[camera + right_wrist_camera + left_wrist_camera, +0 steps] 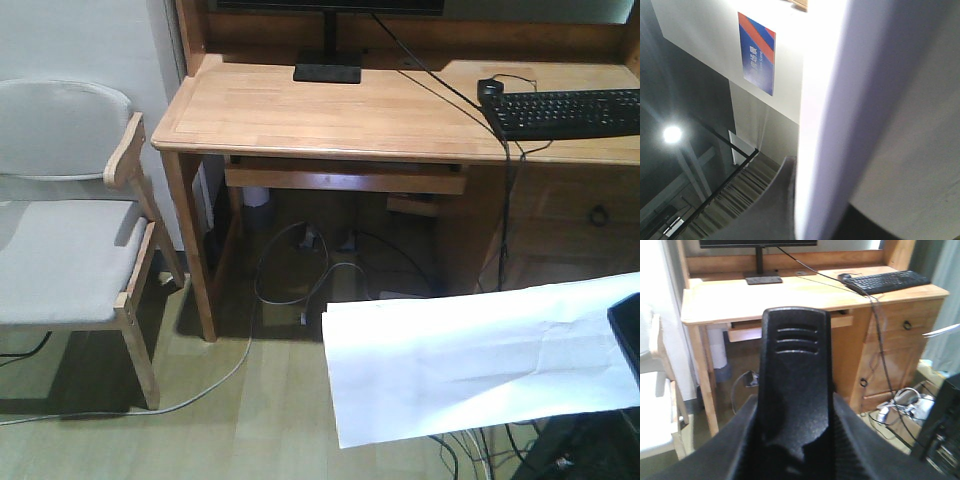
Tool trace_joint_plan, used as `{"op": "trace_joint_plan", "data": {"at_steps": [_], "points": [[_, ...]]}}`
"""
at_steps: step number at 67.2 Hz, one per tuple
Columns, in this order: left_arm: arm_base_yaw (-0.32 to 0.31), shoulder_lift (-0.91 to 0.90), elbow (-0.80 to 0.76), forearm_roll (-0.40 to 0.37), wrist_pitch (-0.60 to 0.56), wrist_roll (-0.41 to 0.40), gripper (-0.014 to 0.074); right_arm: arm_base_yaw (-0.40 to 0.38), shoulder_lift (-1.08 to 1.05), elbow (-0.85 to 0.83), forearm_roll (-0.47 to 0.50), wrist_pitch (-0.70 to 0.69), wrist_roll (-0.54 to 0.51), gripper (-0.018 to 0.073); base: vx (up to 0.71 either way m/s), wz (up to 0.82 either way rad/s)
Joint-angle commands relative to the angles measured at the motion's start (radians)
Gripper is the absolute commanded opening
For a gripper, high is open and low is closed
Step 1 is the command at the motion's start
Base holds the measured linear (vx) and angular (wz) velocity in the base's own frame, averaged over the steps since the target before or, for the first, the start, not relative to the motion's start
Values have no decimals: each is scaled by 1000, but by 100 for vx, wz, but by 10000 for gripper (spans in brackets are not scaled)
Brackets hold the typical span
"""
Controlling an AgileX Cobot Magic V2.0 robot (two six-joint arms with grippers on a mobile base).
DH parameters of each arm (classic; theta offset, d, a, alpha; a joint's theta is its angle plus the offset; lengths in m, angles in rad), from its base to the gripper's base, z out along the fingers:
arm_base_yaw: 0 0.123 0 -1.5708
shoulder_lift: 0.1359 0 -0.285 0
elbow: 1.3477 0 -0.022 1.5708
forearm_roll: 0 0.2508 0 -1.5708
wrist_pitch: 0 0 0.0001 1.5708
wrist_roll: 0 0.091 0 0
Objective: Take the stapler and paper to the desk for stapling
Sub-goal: 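Drive the base up to the wooden desk with the monitor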
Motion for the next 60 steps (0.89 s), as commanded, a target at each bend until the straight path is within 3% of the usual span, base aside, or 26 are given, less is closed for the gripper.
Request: {"op": "trace_joint_plan", "data": {"at_steps": [1, 60], "points": [[-3, 13, -29, -2, -116, -1, -6, 0, 3, 23, 17, -62, -8, -4, 18, 11], [-3, 13, -29, -2, -116, -1, -6, 0, 3, 23, 17, -62, -8, -4, 15, 0]]}}
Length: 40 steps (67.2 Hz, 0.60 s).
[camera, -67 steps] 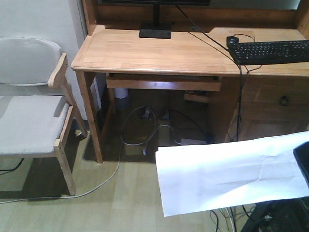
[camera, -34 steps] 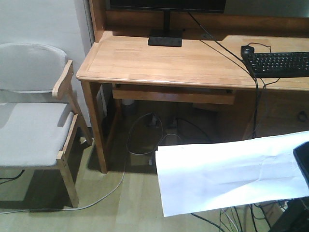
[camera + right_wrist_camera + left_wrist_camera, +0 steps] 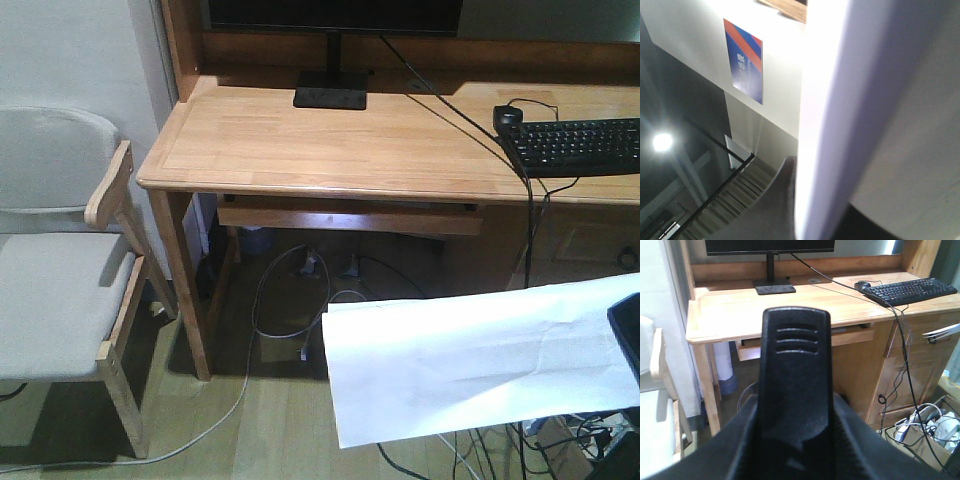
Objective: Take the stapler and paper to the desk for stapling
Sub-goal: 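Drive the base up to the wooden desk with the monitor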
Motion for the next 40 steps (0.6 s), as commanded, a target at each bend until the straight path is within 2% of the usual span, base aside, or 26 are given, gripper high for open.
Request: {"op": "trace_joint_plan", "data": {"at_steps": [1, 40], "points": [[-3, 13, -29, -2, -116, -1, -6, 0, 3, 23, 17, -62, -8, -4, 11, -8], [-3, 13, -29, -2, -116, -1, -6, 0, 3, 23, 17, -62, -8, -4, 12, -4]]}}
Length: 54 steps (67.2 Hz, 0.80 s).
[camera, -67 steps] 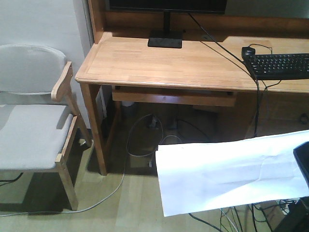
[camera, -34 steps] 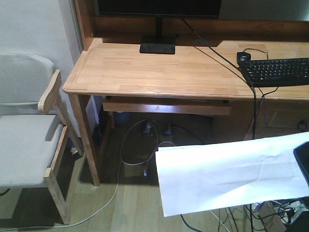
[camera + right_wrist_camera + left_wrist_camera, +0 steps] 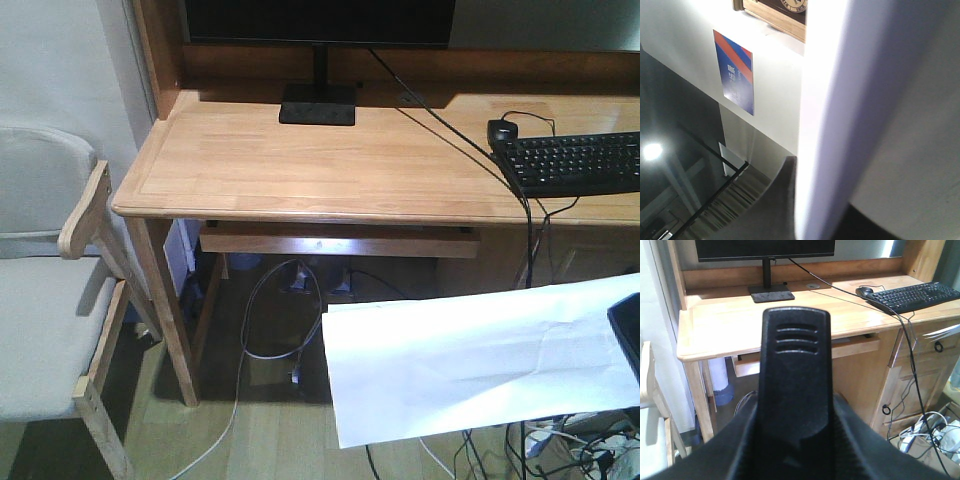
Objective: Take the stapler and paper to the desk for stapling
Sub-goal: 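Drive the base up to the wooden desk with the monitor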
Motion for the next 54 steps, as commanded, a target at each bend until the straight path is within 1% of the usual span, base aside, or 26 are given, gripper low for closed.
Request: {"op": "trace_joint_plan", "data": {"at_steps": [1, 54], "points": [[-3, 13, -29, -2, -116, -1, -6, 0, 3, 23, 17, -62, -8, -4, 14, -2], [-3, 13, -29, -2, -116, -1, -6, 0, 3, 23, 17, -62, -8, -4, 14, -2]]}}
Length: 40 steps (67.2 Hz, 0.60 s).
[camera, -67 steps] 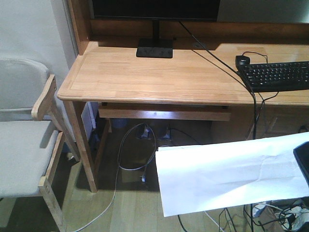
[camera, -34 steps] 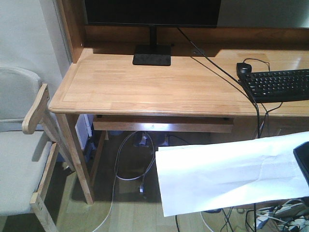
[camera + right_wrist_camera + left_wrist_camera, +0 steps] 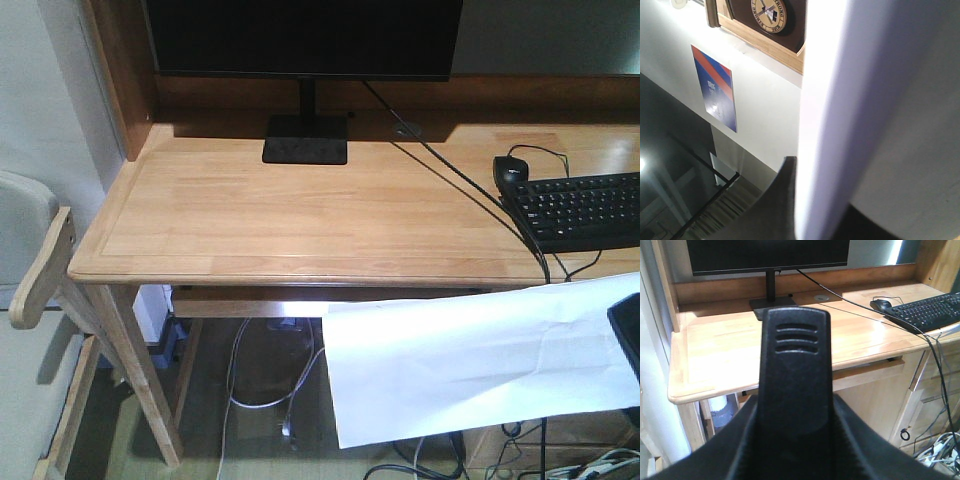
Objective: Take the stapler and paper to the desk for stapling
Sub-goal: 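Drive the base up to the wooden desk with the monitor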
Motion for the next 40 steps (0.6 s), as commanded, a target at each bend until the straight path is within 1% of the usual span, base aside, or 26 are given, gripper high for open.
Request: {"op": "trace_joint_plan", "data": {"at_steps": [1, 40], "points": [[-3, 13, -29, -2, -116, -1, -6, 0, 3, 23, 17, -62, -8, -4, 12, -3], [-3, 13, -29, -2, -116, -1, -6, 0, 3, 23, 17, -62, -8, -4, 10, -5]]}}
